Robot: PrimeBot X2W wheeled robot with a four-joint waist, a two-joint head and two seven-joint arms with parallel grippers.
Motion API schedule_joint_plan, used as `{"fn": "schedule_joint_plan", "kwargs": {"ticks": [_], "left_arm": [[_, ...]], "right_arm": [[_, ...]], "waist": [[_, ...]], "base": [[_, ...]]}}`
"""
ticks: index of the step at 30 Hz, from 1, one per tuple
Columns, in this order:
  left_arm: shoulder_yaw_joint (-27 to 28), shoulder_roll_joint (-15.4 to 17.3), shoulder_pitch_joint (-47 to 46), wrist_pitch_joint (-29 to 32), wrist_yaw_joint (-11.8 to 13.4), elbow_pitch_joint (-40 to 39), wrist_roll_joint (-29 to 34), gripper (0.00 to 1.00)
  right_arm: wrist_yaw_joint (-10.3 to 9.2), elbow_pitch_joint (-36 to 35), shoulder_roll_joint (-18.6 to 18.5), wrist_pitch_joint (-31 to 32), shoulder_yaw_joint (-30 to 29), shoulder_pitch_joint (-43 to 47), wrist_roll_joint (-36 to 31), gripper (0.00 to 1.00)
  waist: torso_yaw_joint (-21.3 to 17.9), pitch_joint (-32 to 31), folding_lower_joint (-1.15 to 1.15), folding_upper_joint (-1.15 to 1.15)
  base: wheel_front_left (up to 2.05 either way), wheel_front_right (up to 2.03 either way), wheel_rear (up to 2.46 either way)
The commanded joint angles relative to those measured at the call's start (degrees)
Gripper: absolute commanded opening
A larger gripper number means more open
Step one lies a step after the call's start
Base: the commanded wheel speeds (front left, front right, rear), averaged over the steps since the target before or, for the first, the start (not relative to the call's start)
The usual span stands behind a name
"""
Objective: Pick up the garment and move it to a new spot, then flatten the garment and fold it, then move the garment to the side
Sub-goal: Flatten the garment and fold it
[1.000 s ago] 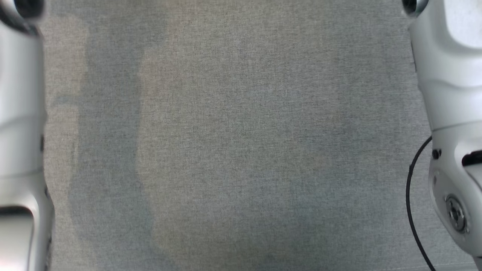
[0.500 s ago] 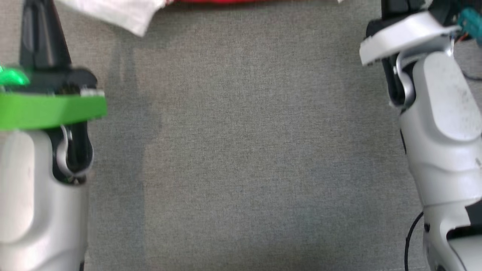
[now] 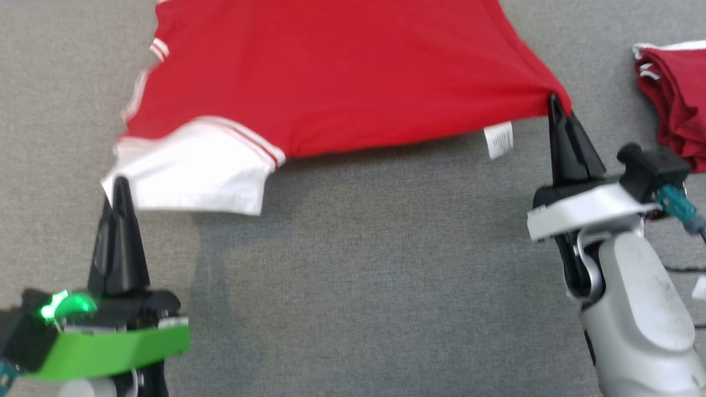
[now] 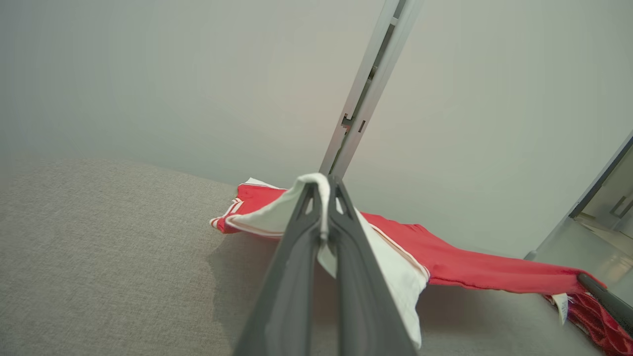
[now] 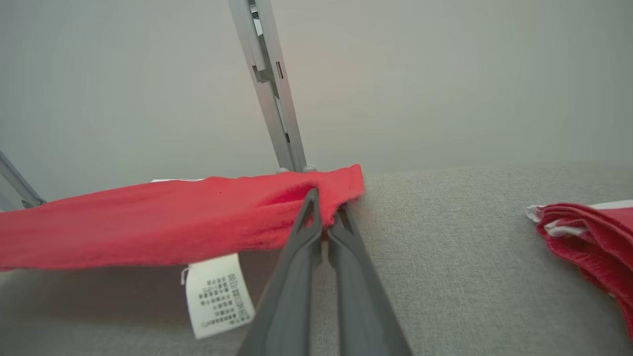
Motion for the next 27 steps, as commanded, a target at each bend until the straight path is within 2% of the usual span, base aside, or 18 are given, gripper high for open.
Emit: {"fn": "schedule_joint_plan", "kwargs": {"ticks": [1,9,15,19,27], "left_arm": [[0.12,0.29,3.08,-0.12,0.04,-1.27,-0.03,0.0],[-0.12,1.22,14.88,3.41,2.8,-8.86,0.68,0.0],[-0.92,1.08,20.2,5.94,4.46,-11.68,0.07,0.0],[-2.0,1.81,20.75,7.37,4.17,-9.1,0.48,0.0],[-5.02,2.43,14.96,7.94,2.4,-0.1,0.77,0.0]], "right_arm": [[-0.07,-1.63,0.17,0.37,-0.59,3.06,0.5,0.0],[-0.07,-12.96,1.01,5.0,-3.59,17.03,0.4,0.0],[-0.07,-19.49,1.15,10.06,-5.72,25.37,0.54,0.0],[-0.07,-18.72,1.16,12.6,-5.29,27.03,0.85,0.0],[-0.07,-11.65,1.15,15.06,-3.58,23.69,-1.21,0.0]], "waist": [[-0.38,-4.81,0.0,0.0],[-1.04,-9.23,0.0,0.0],[-1.07,-10.68,0.0,0.0],[-1.33,-10.94,0.0,0.0],[-0.85,-10.23,0.0,0.0]], "base": [[0.0,0.0,0.0],[0.0,0.0,0.0],[0.0,0.0,0.0],[0.0,0.0,0.0],[0.0,0.0,0.0]]}}
